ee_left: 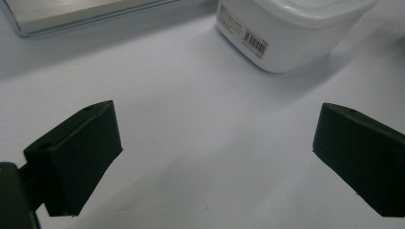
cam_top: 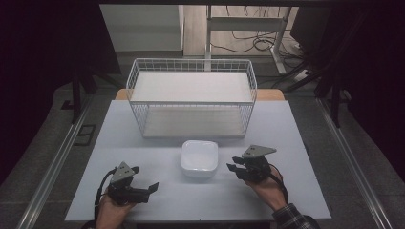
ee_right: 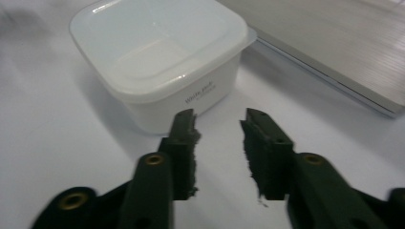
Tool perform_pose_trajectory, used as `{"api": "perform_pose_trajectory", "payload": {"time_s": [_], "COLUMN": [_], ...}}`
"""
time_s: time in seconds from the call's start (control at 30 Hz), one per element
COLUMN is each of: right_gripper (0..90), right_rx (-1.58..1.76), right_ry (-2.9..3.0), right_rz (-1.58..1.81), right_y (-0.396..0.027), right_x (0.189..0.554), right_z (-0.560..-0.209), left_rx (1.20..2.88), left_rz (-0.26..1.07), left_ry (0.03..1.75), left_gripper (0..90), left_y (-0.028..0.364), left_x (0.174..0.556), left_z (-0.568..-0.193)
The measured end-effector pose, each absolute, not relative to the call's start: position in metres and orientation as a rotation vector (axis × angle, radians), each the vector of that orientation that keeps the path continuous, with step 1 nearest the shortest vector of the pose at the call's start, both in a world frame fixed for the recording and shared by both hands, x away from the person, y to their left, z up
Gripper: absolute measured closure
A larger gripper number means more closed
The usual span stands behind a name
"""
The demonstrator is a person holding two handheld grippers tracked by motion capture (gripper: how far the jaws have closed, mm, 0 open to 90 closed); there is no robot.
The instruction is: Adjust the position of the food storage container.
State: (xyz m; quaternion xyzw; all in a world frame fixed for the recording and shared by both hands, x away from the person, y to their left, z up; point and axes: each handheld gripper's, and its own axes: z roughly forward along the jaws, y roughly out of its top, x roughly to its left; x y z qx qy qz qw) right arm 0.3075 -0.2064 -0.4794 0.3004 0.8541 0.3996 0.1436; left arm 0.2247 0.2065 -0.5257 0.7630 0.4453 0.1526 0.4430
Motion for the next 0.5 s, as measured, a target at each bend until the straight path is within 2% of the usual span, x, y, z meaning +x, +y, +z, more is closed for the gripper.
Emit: {"api": "perform_pose_trajectory", "payload": {"time_s": [0.03,0.07,0.1,0.17,0.2,0.23,0.3,0.5], "right_gripper": [48.6,48.6,40.1,31.2,31.2,23.1,15.7,6.2], "right_rx": [0.875,0.875,0.884,0.893,0.893,0.897,0.904,0.921], "right_ry": [2.444,2.444,2.423,2.407,2.407,2.389,2.375,2.374], "right_rz": [1.158,1.158,1.162,1.174,1.174,1.183,1.182,1.183], "right_y": [-0.212,-0.212,-0.218,-0.223,-0.223,-0.227,-0.230,-0.232], "right_x": [0.302,0.302,0.297,0.293,0.293,0.289,0.286,0.280], "right_z": [-0.479,-0.479,-0.479,-0.480,-0.480,-0.481,-0.482,-0.489], "left_rx": [1.893,1.893,1.898,1.904,1.904,1.908,1.920,1.930], "left_rz": [0.375,0.375,0.375,0.378,0.378,0.383,0.398,0.419], "left_ry": [1.101,1.101,1.098,1.096,1.096,1.095,1.086,1.078], "left_gripper": [1.8,1.8,1.8,1.8,1.8,1.8,1.6,1.2], "left_y": [0.207,0.207,0.206,0.206,0.206,0.206,0.205,0.204], "left_x": [0.225,0.225,0.225,0.225,0.225,0.225,0.225,0.224], "left_z": [-0.526,-0.526,-0.526,-0.526,-0.526,-0.526,-0.527,-0.528]}}
